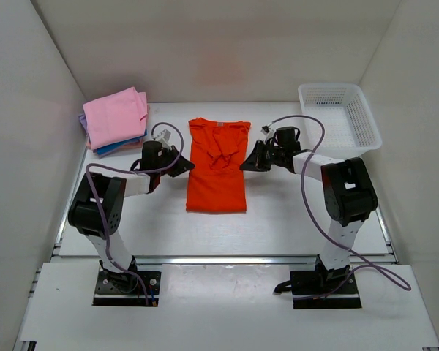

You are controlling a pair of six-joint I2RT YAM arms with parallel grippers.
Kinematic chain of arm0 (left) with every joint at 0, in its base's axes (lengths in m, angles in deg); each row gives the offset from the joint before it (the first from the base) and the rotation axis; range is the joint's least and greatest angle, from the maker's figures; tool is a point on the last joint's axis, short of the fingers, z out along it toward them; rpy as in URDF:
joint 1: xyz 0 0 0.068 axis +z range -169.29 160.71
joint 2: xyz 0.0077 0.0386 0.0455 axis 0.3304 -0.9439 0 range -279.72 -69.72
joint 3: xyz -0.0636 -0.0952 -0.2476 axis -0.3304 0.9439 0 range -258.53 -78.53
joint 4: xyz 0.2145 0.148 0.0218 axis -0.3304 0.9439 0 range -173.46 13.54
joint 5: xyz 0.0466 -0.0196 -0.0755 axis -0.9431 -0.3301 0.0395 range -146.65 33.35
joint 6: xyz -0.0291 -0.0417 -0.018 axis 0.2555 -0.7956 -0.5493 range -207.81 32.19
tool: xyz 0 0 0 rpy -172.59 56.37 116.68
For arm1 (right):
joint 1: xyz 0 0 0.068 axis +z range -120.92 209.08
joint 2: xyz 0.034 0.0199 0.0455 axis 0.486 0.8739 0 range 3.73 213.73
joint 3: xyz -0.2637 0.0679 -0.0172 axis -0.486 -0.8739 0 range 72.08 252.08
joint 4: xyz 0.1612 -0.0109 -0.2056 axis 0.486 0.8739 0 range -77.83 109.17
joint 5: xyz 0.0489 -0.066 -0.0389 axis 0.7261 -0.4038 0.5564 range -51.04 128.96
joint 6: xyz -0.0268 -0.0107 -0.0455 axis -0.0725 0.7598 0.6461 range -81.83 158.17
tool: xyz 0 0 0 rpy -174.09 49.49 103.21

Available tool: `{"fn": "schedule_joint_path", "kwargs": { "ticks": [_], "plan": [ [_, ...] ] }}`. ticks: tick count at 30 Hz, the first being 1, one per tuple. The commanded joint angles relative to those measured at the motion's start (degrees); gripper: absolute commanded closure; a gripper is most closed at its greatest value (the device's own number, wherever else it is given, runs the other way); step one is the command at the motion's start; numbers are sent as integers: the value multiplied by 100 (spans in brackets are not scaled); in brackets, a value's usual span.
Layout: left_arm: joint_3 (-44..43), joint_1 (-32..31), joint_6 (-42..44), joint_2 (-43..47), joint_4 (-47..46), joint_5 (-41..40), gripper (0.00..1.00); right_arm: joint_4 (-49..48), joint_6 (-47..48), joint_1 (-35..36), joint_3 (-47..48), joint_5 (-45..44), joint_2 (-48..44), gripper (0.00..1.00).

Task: Fold and stack the t-shirts
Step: Fold the folded rectangular tshirt in 1/3 of the way

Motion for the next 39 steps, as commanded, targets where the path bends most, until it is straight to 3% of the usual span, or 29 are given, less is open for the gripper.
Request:
{"fn": "schedule_joint_path", "kwargs": {
  "ticks": [1,6,15,19,22,27,29,32,39],
  "plan": [
    [-450,18,353,405,289,-20,100,-97,-15,-39,102,18,-293,100],
    [-890,229,310,168,465,270,100,-89,-68,-92,305,106,-205,100],
    [-443,194,240,563,369,385,100,-114,-59,-154,-55,133,-372,100],
    [-100,185,204,695,220,411,100,-378,-244,-110,-240,186,-424,88],
    [41,168,178,677,150,472,100,-326,-227,-66,-205,177,-442,100],
    [85,159,169,651,202,472,100,-361,-323,-74,-222,194,-416,98],
    [67,220,169,625,141,489,100,-387,-279,-83,-240,150,-381,94],
    [76,229,169,581,141,542,100,-449,-279,-83,-214,168,-284,74],
    [76,212,160,502,97,507,100,-353,-156,-13,24,106,-47,67]
  ]
}}
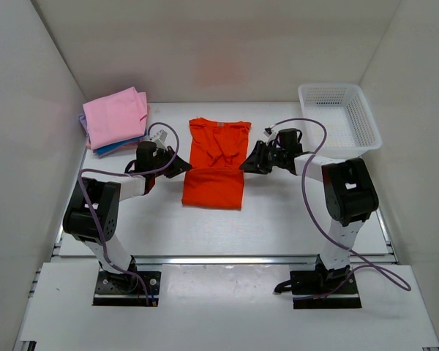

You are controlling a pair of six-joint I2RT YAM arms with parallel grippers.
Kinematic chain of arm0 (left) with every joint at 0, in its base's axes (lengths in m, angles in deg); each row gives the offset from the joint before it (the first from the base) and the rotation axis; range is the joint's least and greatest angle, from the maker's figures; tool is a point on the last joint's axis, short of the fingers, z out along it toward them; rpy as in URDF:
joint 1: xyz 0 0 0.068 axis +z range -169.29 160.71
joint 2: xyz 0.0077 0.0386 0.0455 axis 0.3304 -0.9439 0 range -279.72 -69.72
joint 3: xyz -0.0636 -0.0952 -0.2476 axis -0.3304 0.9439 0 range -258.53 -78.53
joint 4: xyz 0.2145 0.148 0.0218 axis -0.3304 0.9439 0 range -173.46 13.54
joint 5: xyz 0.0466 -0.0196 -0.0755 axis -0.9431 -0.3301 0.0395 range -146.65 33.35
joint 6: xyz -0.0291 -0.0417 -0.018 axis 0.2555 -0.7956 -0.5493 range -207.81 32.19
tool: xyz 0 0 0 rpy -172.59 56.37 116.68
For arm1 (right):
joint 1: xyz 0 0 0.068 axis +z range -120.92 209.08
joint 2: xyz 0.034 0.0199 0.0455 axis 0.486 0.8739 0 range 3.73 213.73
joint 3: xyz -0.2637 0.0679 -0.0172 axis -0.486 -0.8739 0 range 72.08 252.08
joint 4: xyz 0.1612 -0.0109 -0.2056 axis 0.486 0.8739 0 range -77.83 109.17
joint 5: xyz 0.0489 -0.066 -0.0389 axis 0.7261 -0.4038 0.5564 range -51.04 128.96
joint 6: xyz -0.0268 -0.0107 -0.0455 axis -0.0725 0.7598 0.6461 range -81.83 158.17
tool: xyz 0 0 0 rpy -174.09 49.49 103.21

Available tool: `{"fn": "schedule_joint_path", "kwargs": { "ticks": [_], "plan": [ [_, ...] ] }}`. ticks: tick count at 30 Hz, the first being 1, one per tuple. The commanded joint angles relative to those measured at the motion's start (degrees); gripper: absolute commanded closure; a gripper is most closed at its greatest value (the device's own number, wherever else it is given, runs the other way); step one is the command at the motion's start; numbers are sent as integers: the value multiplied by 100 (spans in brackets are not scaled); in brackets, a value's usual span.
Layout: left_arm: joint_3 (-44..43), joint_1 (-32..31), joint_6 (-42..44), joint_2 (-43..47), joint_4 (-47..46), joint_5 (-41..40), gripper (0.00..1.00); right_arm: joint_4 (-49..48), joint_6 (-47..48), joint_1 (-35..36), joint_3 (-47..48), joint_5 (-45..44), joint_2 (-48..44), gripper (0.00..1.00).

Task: Fold and stack the t-shirts
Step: Fold the folded rectangular tshirt in 1/3 of the way

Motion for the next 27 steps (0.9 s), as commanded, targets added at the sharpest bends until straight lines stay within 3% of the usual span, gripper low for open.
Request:
{"fn": "schedule_joint_path", "kwargs": {
  "ticks": [1,10,11,12,13,21,27],
  "plan": [
    [19,34,12,115,-181,140,100,-127,113,72,310,8,119,68],
    [46,60,3,71,-216,140,100,-57,183,81,618,157,515,70],
    [20,26,12,45,-216,140,100,-57,192,81,644,201,541,73],
    [2,52,-6,45,-216,158,100,-4,174,90,662,253,568,92],
    [-24,87,-6,53,-173,184,100,40,174,99,627,289,516,100],
    [-8,-71,100,650,459,465,100,233,227,309,-259,87,-820,100],
    [801,-379,153,2161,1066,325,100,822,306,722,-920,-194,-2304,100]
  ]
}}
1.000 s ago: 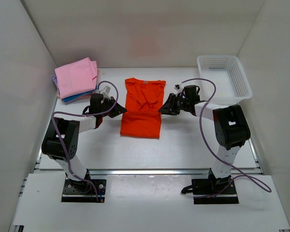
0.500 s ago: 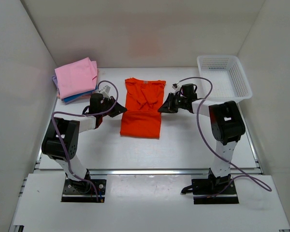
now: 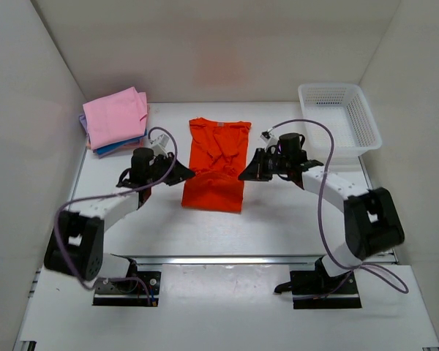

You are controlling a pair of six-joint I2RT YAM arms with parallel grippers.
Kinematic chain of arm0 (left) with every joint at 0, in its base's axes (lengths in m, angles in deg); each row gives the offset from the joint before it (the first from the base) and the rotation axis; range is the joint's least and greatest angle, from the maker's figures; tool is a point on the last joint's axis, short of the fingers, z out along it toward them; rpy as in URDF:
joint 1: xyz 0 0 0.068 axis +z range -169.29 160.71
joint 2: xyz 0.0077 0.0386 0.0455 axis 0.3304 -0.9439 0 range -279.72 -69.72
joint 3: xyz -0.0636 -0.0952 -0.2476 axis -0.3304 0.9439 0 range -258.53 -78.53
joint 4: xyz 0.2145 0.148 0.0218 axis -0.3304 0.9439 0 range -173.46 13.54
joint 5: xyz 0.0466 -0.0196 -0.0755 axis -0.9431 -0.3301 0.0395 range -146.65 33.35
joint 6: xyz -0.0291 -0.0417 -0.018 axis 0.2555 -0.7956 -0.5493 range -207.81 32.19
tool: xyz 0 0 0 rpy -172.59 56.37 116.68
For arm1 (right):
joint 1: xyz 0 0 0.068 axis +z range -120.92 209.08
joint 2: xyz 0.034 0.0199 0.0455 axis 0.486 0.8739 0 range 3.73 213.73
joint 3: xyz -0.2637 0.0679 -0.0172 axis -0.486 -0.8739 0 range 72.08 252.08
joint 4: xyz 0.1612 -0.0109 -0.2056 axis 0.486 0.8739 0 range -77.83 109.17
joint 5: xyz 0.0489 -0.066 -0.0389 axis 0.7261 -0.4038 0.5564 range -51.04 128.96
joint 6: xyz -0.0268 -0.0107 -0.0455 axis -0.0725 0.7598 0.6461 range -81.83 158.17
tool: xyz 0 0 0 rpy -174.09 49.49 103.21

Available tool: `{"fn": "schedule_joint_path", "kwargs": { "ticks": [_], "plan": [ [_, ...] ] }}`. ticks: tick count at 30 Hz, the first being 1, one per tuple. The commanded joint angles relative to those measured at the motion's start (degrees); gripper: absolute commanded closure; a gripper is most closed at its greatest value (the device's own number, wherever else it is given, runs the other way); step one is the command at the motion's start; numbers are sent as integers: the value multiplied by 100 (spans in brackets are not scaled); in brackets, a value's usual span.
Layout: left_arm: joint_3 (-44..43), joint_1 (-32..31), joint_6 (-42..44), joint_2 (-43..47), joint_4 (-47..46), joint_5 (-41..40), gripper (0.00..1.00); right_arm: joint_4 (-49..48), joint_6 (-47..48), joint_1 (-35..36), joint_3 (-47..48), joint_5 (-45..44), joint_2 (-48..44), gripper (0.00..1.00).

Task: Fold and stack the t-shirts
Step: Fold the folded rectangular tshirt in 1/3 of the way

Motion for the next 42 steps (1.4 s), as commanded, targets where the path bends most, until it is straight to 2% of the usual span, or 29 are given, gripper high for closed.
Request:
{"fn": "schedule_joint_path", "kwargs": {
  "ticks": [1,5,9,12,18,24,27,32,35,42],
  "plan": [
    [523,-179,50,1156,413,71,100,299,85,257,-296,-135,-784,100],
    [955,-478,128,2106,1037,-69,100,607,41,565,-596,-293,-1453,100],
    [1359,-672,120,2687,1336,-69,100,845,-29,854,-947,-469,-1970,100],
    [1702,-777,-3,3336,1696,-34,100,845,-178,1100,-1544,-461,-2366,100],
    [2142,-708,-222,4629,2311,10,100,1091,-389,1417,-2274,-364,-3140,100],
    [2353,-1049,-364,5131,2707,212,100,1478,-363,1619,-2398,-259,-3466,100],
    [2415,-1191,-478,5316,2796,246,100,1609,-355,1506,-2398,-162,-3624,100],
    [2231,-1016,-408,5229,2927,379,100,1759,-258,1277,-2065,-21,-3485,100],
    [1765,-805,-179,4834,2875,423,100,1908,-109,1120,-1661,66,-3195,100],
    [588,-93,392,3209,2305,590,100,2110,523,338,-659,488,-2097,100]
  ]
}}
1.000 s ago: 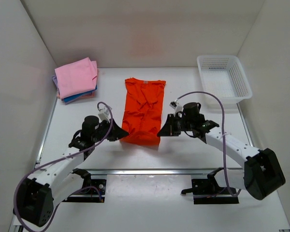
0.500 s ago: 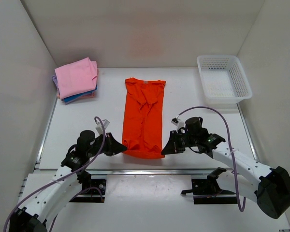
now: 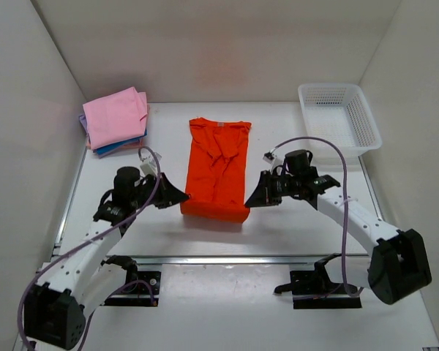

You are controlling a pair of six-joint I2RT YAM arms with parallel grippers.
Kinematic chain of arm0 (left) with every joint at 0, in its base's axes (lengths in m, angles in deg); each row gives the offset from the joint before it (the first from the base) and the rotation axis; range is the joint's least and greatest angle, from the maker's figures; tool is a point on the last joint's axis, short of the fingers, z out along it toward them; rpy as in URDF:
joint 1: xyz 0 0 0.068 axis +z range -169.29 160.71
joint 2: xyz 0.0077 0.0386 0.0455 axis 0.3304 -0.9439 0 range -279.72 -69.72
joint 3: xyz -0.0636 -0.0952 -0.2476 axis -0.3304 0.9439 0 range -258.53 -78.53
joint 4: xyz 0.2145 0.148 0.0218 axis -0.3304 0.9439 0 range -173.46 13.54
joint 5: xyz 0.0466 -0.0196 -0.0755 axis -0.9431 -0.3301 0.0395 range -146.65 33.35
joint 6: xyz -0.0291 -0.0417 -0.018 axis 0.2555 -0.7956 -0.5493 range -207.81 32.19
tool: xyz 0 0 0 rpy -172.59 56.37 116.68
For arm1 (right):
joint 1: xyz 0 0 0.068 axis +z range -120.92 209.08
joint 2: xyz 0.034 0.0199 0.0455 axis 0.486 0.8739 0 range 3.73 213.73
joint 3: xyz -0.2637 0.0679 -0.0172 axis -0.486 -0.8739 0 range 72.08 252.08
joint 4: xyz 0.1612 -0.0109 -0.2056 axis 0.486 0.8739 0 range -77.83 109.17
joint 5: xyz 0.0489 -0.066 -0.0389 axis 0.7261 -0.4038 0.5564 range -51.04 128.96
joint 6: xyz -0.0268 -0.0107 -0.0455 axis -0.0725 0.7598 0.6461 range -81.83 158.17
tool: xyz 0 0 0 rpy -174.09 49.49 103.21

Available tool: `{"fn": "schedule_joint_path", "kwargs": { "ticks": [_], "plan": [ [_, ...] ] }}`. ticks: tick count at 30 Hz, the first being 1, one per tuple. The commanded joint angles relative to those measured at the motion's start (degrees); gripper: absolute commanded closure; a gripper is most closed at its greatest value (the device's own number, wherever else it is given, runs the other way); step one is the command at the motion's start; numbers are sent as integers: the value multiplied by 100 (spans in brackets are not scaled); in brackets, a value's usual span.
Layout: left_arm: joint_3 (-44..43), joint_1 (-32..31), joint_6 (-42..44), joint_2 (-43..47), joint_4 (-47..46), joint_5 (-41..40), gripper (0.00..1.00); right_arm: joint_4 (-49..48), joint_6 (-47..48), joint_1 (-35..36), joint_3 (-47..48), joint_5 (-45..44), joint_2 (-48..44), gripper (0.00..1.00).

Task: Fold and stack the t-shirts
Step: Fold the folded rectangular tshirt in 1/3 of the way

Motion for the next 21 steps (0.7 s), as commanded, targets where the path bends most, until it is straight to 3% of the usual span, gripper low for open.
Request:
{"fn": "schedule_joint_path", "kwargs": {
  "ticks": [1,7,13,14,16,17,18,19,21],
  "plan": [
    [-591,301,414,-791,-492,129,100,124,524,-369,726,355,512,99],
    [-1759,547,572,-2672,-1344,102,100,361,1139,-993,2334,513,2128,100],
    [-3297,811,617,-4853,-1943,-29,97,625,1378,-1319,4410,531,4377,100],
    [-3656,838,590,-5264,-1951,-12,90,738,1447,-1293,4960,462,4572,99],
    [-3984,1030,301,-5733,-2327,110,51,1027,1535,-1345,5771,217,5283,88],
    [-3967,1101,-13,-5925,-2860,276,42,1143,1562,-1285,6192,41,5425,79],
    [-3889,1145,-277,-6023,-3126,382,2,1205,1562,-1284,6422,-222,5539,73],
    [-3879,1198,-445,-6128,-3477,436,1,1205,1527,-1275,6485,-294,5558,70],
    [-3984,1242,-421,-6173,-3324,619,1,1154,1440,-1249,6356,-522,5488,68]
  ]
}}
